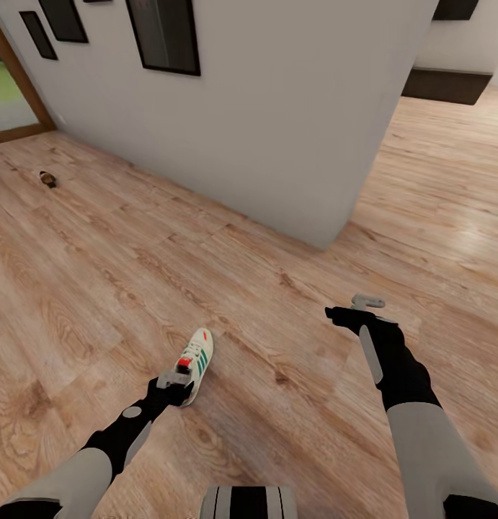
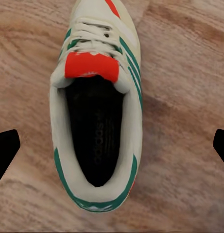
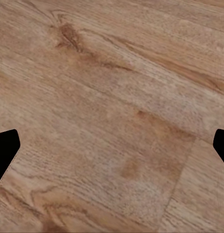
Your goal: Pick up the two gym shoes and the two sandals from the corridor floor and place them onto the hallstand (shoe rack) in the corridor, making sure they are on the rack and not on the floor. Arrange them so the two gym shoes are next to each other and the two sandals are next to each other.
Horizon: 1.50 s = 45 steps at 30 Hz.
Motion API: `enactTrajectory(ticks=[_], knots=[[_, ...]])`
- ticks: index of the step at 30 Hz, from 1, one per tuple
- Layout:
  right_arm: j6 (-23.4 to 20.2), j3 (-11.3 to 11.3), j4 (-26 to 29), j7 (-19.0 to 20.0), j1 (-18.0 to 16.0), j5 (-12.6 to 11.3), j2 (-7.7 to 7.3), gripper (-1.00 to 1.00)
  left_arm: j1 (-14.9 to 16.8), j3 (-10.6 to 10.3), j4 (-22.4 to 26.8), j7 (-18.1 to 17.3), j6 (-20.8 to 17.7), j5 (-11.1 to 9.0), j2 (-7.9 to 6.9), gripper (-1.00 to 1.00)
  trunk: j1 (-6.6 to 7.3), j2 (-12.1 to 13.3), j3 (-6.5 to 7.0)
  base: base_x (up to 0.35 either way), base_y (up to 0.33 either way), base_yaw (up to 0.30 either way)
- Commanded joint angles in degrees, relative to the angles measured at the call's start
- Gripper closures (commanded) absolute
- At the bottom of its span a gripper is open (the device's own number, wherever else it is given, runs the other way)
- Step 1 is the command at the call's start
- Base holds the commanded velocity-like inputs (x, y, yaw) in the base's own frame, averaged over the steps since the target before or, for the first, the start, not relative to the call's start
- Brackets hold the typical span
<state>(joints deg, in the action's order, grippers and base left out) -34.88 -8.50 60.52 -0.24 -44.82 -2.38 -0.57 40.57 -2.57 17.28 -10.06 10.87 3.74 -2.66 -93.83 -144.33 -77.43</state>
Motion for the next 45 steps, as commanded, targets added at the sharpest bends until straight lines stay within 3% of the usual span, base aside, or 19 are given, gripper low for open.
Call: enactTrajectory(ticks=[1,12,22,28,45], knots=[[-0.3,0.0,0.1,0.0,0.0,-0.3,0.0,-1.0,0.0,-0.2,-0.1,0.1,0.3,0.4,-0.04,-1.0,0.01,0.0,-0.09,0.0,0.0,0.184],[-0.3,-0.2,0.1,0.0,0.0,-0.3,-0.02,-1.0,0.0,-0.2,-0.1,0.1,0.4,0.4,-0.06,-1.0,0.01,0.0,-0.31,0.0,0.0,0.07],[-0.3,-0.3,0.2,0.0,0.0,-0.3,-0.03,-1.0,0.0,-0.3,0.2,0.1,0.5,0.5,0.1,-1.0,-0.25,-0.1,-3.18,0.0,0.0,0.001],[-0.3,-0.3,0.2,0.0,0.0,-0.3,-0.04,-1.0,0.0,-0.3,0.4,0.1,0.5,0.5,0.11,-1.0,-0.25,-0.1,-3.34,0.0,0.0,0.0],[-0.3,-0.3,0.2,0.0,0.0,-0.3,-0.04,-1.0,0.0,-0.3,0.7,0.1,2.4,0.5,0.12,-1.0,-0.68,-0.4,-8.53,0.0,0.0,0.012]])
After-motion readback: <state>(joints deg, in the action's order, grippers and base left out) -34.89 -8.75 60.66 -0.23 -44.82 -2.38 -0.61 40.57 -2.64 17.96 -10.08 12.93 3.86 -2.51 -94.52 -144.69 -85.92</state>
